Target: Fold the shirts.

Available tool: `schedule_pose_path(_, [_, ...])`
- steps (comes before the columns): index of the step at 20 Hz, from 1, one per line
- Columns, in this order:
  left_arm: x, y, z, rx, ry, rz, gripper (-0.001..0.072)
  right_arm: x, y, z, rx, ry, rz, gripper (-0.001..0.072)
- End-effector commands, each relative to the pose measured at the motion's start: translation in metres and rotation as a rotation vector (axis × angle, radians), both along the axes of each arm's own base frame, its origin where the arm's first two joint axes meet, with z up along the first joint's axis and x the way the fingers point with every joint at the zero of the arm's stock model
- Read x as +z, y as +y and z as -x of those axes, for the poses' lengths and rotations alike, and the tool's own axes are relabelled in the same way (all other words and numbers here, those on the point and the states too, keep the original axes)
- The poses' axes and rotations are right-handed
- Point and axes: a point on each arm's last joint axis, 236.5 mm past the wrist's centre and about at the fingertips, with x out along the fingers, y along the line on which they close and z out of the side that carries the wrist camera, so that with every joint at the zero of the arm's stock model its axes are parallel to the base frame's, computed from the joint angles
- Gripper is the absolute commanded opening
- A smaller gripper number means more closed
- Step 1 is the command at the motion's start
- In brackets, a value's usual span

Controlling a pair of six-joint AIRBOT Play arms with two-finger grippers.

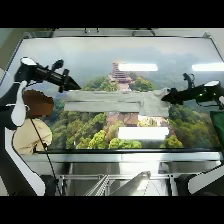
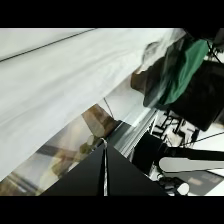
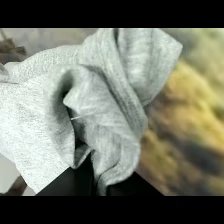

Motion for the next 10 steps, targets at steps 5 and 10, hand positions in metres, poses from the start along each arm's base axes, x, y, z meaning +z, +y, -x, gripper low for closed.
schedule_pose_path(5, [-0.035,-0.121,-0.001,-0.091,-0.187,-0.122,-0.0002,0.048,0.013,0.01,0.065,-0.016,-0.028,0.0018])
schedule_pose_path(10, [-0.095,-0.195,0.047,-0.188,-0.096,-0.202,-0.0002,0.138,0.003,0.034,0.112,-0.127,-0.031,0.0018])
